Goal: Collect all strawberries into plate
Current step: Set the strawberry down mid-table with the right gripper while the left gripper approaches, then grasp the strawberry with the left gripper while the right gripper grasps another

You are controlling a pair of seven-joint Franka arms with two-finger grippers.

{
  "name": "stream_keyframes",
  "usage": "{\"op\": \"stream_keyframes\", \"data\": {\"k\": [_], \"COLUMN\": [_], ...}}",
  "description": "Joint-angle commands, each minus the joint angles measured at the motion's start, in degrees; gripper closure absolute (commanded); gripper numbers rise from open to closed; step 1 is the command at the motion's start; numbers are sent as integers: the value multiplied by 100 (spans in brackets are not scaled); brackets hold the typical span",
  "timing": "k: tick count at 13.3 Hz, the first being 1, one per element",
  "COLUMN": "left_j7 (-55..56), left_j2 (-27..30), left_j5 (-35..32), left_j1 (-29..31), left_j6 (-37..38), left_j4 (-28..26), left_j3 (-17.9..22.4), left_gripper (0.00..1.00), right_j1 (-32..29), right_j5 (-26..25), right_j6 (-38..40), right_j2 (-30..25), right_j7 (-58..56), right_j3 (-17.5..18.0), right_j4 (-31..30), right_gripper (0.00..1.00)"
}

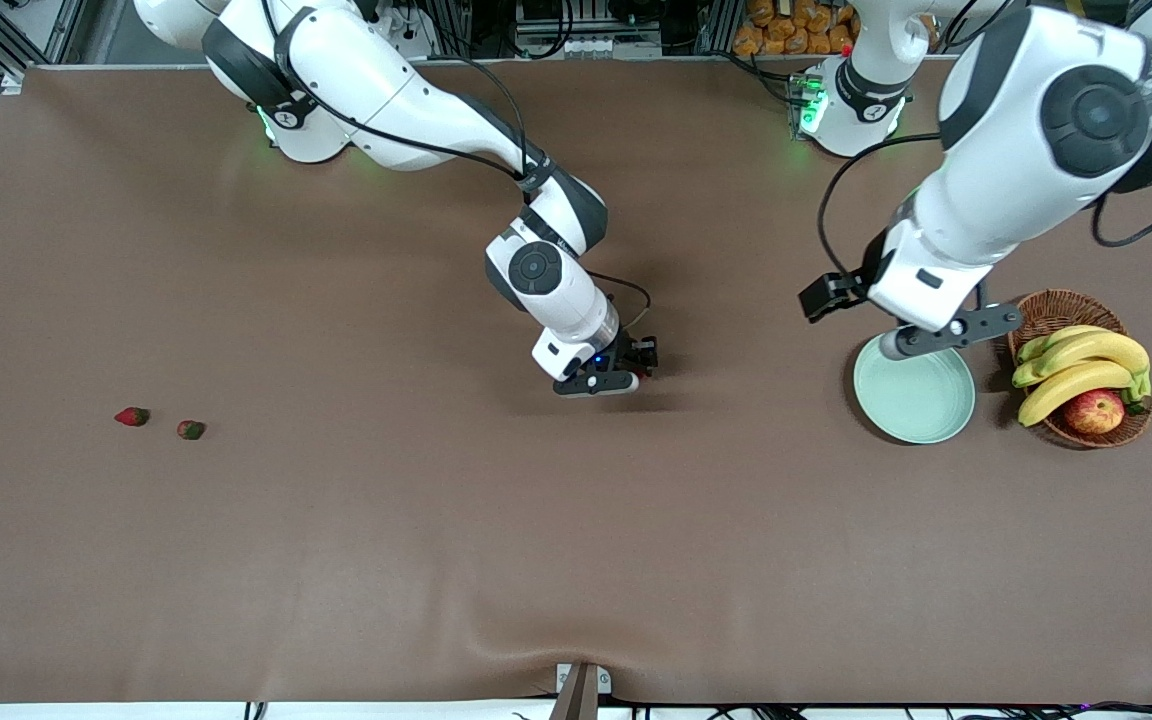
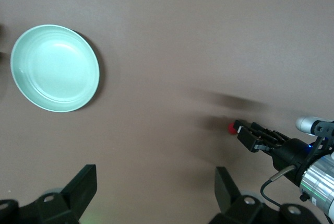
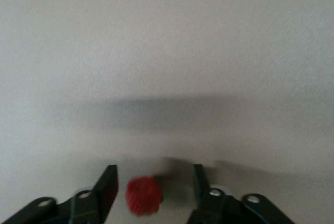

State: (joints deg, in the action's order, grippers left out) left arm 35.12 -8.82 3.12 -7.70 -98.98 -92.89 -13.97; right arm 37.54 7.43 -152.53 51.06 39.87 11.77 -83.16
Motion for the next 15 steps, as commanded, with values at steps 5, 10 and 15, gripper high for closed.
{"op": "stream_keyframes", "data": {"k": [5,10,15], "left_j7": [1206,2209,3034], "left_j2": [-619,-1226,-1499], "left_j5": [-459,-619,-628], "left_j1": [-697,-1163,-1523], "left_j6": [-788,-1676,-1818], "left_j4": [25,34,-106], "left_j3": [-9,0,-9], "left_gripper": [0,0,0], "right_j1": [-316,-1168,-2223], "right_j5": [-31,-433,-636], "right_j6": [493,1618,2798], "right_j2": [-473,-1053,-1537], "right_j7": [65,-153,-1050], "right_j3": [-140,-140,-158], "right_j4": [80,37,-129], "right_gripper": [0,0,0]}}
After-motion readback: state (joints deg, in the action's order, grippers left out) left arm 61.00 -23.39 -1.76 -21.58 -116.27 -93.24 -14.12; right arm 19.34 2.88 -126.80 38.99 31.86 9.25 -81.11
